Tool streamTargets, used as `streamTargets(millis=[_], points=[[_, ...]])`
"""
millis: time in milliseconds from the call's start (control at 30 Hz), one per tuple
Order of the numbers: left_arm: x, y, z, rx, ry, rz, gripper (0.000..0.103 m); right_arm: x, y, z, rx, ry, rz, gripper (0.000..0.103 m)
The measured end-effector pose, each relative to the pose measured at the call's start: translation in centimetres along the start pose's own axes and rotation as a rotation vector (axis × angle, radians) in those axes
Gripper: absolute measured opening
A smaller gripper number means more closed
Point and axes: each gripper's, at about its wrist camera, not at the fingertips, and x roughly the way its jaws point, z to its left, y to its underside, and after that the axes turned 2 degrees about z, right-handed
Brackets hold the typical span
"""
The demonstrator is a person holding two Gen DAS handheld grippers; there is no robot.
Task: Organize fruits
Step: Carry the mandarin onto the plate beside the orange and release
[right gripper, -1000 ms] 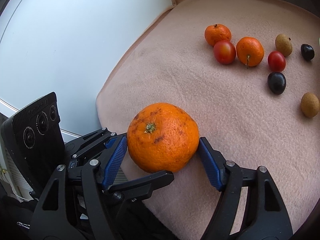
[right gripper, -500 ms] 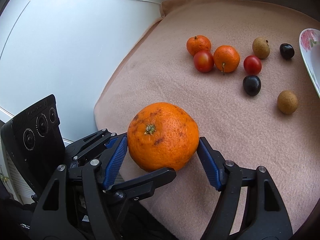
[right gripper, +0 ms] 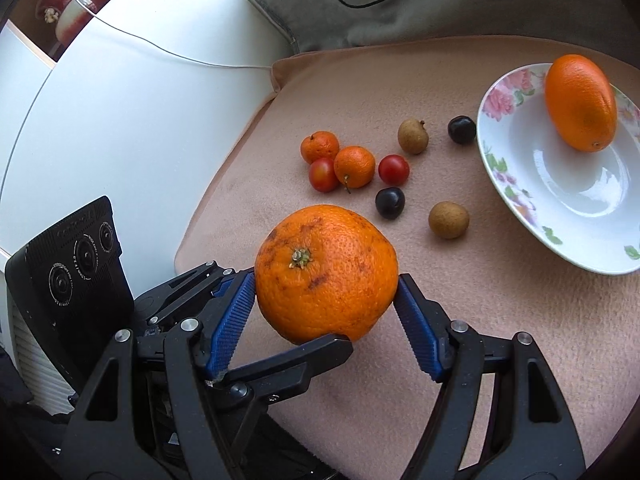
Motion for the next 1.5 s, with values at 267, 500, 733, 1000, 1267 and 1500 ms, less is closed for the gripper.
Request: streamTargets(millis=[267, 500, 733, 1000, 1267, 1500], points=[[1.6, -2.2, -3.1, 0.086, 0.051, -0.01, 0.069, -4.2, -0.2, -2.8, 0.057, 0.034, -0.08, 0.074], [3.1, -3.6, -4.7, 0.128, 0.083, -0.009, 0.069, -6.7, -0.3, -4.9, 0.105, 0.055, -0.133, 0.074], [5.0, -5.2, -6.1, 0.168, 0.093, 0.003, 0.069, -8.0, -1.4, -7.3, 0.147, 0.079, -0.168, 0.074], [7.1, -6.5, -7.0, 0.178, 0.105, 0.025, 0.07, -8.2, -1.9, -9.6, 0.185, 0.098, -0.177, 0.074], [7.6, -6.8, -6.6, 0.16, 0.107, 0.037, 0.07, -7.7, -2.3, -10.4, 0.202, 0.095, -0.173, 0.074], [7.8, -6.9, -6.1, 0.146, 0.114, 0.052, 0.07, -7.3, -2.2, -11.0, 0.235, 0.091, -0.162, 0.075]])
